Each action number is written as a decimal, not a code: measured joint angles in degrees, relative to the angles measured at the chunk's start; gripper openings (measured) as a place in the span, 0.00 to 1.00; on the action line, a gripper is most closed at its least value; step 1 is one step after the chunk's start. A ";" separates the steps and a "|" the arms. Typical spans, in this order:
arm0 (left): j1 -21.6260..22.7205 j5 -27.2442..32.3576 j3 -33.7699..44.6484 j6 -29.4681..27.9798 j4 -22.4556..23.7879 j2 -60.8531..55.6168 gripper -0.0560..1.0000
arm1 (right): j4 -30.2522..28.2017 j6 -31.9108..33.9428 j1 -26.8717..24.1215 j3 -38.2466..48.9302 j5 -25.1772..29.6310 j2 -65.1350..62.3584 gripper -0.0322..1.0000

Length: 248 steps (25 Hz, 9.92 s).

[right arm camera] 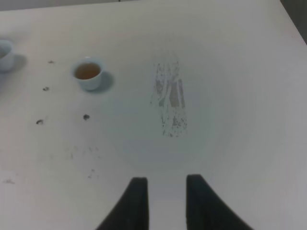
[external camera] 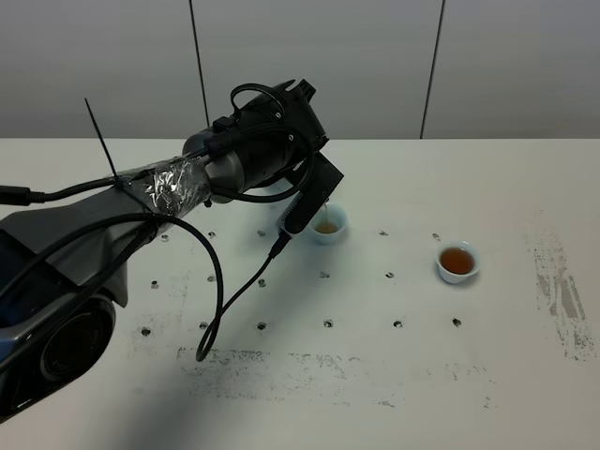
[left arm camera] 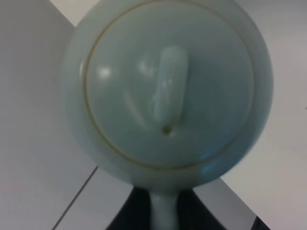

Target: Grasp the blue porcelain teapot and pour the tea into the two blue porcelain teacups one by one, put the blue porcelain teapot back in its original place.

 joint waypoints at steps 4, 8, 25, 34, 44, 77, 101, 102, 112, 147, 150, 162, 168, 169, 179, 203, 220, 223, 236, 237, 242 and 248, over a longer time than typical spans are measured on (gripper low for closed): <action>-0.17 0.00 0.00 0.12 1.57 0.00 0.16 | 0.00 0.00 0.00 0.00 0.00 0.00 0.24; -0.28 -0.20 0.00 0.28 2.05 0.00 0.16 | 0.00 0.00 0.00 0.00 0.00 0.00 0.24; -1.00 -1.47 0.00 4.49 3.52 0.00 0.16 | 0.00 0.00 0.00 0.00 0.00 0.00 0.24; -1.08 -3.19 0.00 4.66 5.96 0.00 0.16 | 0.00 0.00 0.00 0.00 0.00 0.00 0.24; -1.13 -4.42 0.71 4.80 7.47 0.00 0.16 | 0.00 0.00 0.00 0.00 0.00 0.00 0.24; -1.61 -5.19 2.31 4.84 9.41 0.23 0.16 | 0.00 0.00 0.00 0.00 0.00 0.00 0.24; -1.24 -3.58 2.31 0.94 3.64 -0.49 0.16 | 0.00 0.00 0.00 0.00 0.00 0.00 0.24; -1.17 -2.72 2.31 0.94 2.68 -0.75 0.16 | 0.00 0.00 0.00 0.00 0.00 0.00 0.24; 1.94 5.22 2.31 -1.19 -12.14 -3.70 0.16 | 0.00 0.00 0.00 0.00 0.00 0.00 0.24; 12.91 -7.29 24.69 -45.36 -48.72 -14.65 0.16 | 0.00 0.00 0.00 0.00 0.00 0.00 0.24; 12.91 -7.81 24.69 -47.54 -48.83 -13.31 0.16 | 0.00 0.00 0.00 0.00 0.00 0.00 0.24; 13.18 -9.05 24.69 -50.19 -50.15 -9.65 0.16 | 0.00 0.00 0.00 0.00 0.00 0.00 0.24; 13.39 -8.88 24.69 -50.31 -50.17 -10.07 0.16 | 0.00 0.00 0.00 0.00 0.00 0.00 0.24; 13.39 -8.82 24.69 -50.36 -50.17 -10.40 0.16 | 0.00 0.00 0.00 0.00 0.00 0.00 0.24; 13.39 -2.78 24.69 -51.98 -46.45 -19.63 0.16 | 0.00 0.00 0.00 0.00 0.00 0.00 0.24; 7.75 -8.28 47.46 -55.37 -50.81 -29.80 0.16 | 0.00 0.00 0.00 0.00 0.00 0.00 0.24; 5.64 -17.21 56.34 -55.32 -50.76 -29.82 0.16 | 0.00 0.00 0.00 0.00 0.00 0.00 0.24; 5.64 -20.06 57.19 -55.32 -50.76 -29.82 0.16 | 0.00 0.00 0.00 0.00 0.00 0.00 0.24; 5.64 -22.47 57.45 -55.16 -50.76 -28.24 0.16 | 0.00 0.00 0.00 0.00 0.00 0.00 0.24; 5.64 -22.53 57.56 -55.09 -50.76 -28.11 0.16 | 0.00 0.00 0.00 0.00 0.00 0.00 0.24; 5.64 -23.54 57.56 -54.24 -50.70 -27.85 0.16 | 0.00 0.00 0.00 0.00 0.00 0.00 0.24; 5.64 -23.72 57.56 -53.89 -50.61 -27.79 0.16 | 0.00 0.00 0.00 0.00 0.00 0.00 0.24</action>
